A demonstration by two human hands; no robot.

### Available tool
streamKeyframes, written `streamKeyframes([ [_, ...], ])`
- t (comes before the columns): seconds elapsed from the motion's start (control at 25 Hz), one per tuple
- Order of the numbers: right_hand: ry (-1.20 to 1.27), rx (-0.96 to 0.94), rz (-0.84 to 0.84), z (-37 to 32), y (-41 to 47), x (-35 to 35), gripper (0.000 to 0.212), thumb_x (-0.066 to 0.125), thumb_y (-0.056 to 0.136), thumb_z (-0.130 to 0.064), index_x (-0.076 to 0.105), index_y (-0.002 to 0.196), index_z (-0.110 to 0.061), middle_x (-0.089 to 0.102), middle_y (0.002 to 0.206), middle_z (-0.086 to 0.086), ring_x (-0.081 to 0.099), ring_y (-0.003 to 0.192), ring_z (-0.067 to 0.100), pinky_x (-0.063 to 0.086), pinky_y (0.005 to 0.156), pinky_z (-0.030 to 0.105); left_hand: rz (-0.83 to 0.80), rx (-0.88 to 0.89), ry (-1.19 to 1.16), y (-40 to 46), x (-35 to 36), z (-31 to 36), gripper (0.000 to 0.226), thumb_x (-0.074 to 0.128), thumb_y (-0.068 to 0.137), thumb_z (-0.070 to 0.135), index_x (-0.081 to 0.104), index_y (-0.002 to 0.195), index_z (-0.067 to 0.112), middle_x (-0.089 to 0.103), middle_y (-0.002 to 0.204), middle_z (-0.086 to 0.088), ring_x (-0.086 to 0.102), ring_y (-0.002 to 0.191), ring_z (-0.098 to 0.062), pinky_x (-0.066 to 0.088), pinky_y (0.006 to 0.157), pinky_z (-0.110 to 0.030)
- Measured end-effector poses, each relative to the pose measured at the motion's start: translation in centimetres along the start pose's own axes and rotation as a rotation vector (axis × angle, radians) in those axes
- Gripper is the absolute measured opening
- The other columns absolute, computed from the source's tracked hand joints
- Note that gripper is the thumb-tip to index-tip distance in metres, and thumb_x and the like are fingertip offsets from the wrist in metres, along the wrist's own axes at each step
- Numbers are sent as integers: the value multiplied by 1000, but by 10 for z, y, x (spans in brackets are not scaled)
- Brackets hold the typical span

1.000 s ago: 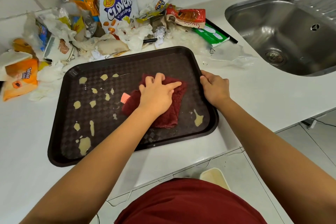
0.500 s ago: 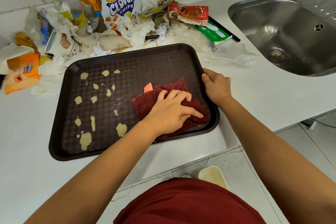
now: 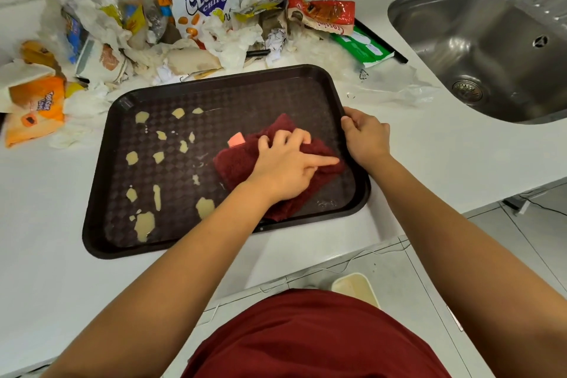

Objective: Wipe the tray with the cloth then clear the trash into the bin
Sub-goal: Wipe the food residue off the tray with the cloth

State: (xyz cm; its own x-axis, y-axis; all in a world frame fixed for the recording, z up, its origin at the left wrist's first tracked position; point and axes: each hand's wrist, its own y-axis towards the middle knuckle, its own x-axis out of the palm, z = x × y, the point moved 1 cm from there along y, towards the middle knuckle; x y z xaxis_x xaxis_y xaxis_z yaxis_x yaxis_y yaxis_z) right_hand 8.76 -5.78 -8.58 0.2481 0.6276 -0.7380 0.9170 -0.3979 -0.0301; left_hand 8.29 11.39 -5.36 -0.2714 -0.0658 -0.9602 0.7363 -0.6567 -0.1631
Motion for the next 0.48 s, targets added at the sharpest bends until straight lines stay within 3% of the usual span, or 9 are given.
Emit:
streamKeyframes([
  [0.2,14,11,21,-1,-2,-2,36,35,97,-27,55,128,-26,66,116,7,53,115,26,19,103,28,15,226,-117,-19,6,18,25,48,87,47,61,107,55,37,120,9,30,119,-13,12,106,-40],
  [0.4,29,14,-18,3,0,0,37,34,97,-29,54,128,-32,67,114,5,52,115,26,19,97,24,48,201,-173,-40,1,-23,14,59,80,55,66,92,55,35,107,19,33,111,-3,4,99,-20],
  [0.48,39,22,-33,5,1,0,37,33,97,-31,54,128,-35,67,114,3,50,116,27,16,90,22,53,134,-184,-43,-3,-40,13,59,80,53,64,92,56,37,107,19,32,107,-2,6,97,-20],
])
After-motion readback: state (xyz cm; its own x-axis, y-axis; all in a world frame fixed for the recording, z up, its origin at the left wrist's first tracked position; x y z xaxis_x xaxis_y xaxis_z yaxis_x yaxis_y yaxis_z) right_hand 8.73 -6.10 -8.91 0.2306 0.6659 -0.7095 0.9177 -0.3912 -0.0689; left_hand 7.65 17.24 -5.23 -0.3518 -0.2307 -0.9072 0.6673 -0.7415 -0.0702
